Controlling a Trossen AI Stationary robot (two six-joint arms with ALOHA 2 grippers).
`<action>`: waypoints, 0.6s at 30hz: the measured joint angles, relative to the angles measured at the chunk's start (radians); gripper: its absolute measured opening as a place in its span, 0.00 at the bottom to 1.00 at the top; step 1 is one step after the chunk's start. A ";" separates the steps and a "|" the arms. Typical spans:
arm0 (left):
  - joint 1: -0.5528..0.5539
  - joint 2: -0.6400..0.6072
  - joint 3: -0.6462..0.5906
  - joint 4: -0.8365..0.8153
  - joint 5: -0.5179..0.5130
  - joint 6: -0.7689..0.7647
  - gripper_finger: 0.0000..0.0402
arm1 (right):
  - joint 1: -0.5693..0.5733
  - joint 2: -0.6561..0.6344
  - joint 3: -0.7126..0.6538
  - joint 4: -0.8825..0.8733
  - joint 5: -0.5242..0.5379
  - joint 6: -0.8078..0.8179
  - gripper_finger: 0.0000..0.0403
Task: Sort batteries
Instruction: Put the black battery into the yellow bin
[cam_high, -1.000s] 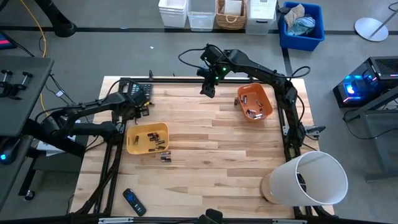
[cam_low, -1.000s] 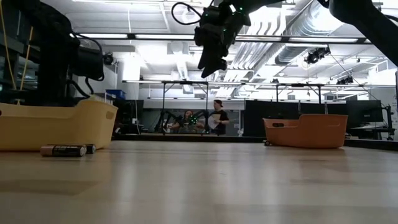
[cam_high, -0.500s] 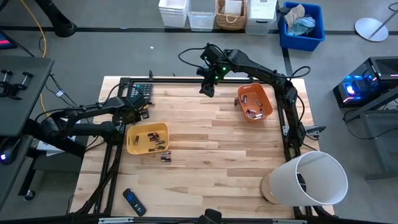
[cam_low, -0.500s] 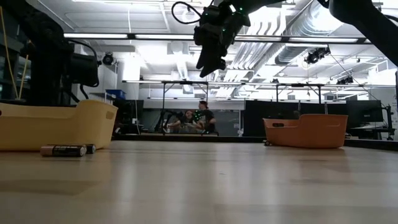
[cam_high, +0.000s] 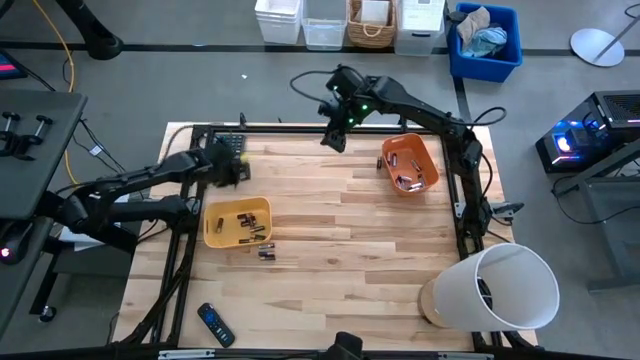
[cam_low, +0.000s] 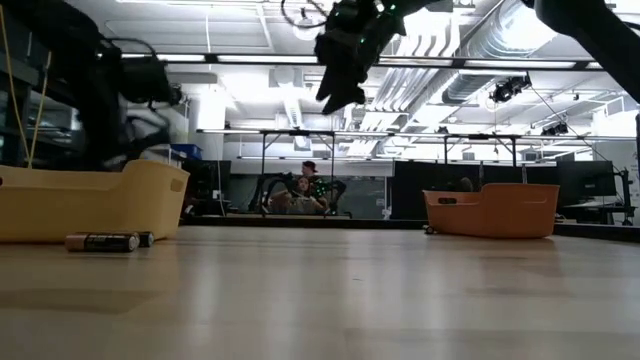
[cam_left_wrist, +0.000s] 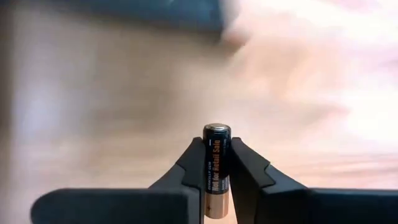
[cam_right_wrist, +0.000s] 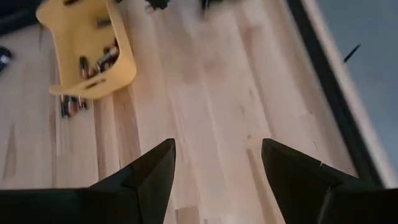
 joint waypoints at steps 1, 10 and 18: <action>0.002 -0.012 0.019 0.017 -0.004 0.011 0.08 | -0.004 -0.011 0.000 0.004 0.001 0.005 0.58; 0.046 -0.044 0.179 0.334 0.109 0.197 0.08 | -0.033 -0.107 0.002 0.044 0.014 0.095 0.58; -0.077 -0.046 0.188 0.448 0.435 0.367 0.08 | -0.020 -0.185 0.002 0.003 0.103 0.138 0.58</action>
